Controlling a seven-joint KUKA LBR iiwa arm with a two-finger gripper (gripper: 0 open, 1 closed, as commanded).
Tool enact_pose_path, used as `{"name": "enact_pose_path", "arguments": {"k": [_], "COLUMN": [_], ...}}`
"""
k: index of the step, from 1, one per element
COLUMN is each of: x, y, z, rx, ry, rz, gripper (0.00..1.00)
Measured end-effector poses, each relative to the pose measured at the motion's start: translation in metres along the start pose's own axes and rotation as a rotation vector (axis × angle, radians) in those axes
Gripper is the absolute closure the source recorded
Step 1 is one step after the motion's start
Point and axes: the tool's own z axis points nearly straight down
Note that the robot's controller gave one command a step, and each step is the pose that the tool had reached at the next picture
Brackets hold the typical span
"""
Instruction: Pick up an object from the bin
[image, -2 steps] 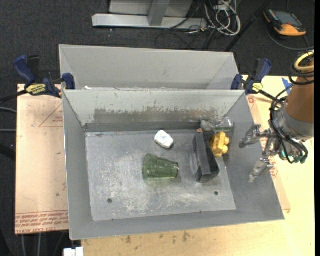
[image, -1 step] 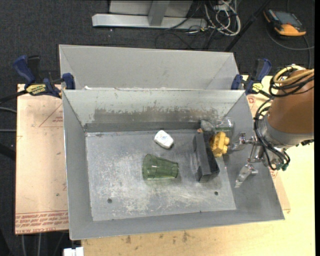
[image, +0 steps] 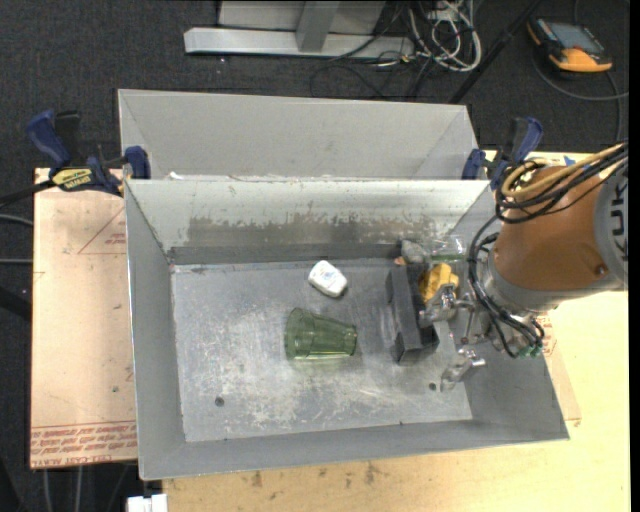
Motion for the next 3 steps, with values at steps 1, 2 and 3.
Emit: {"name": "enact_pose_path", "arguments": {"k": [1, 2, 3], "x": [-0.041, -0.056, -0.055], "y": [0.006, -0.005, -0.004], "z": [0.009, 0.019, 0.018], "rx": [0.000, -0.006, -0.004], "ry": [-0.002, 0.004, 0.000], "rz": [0.128, 0.267, 0.282], "gripper": [0.00, 0.00, 0.00]}}
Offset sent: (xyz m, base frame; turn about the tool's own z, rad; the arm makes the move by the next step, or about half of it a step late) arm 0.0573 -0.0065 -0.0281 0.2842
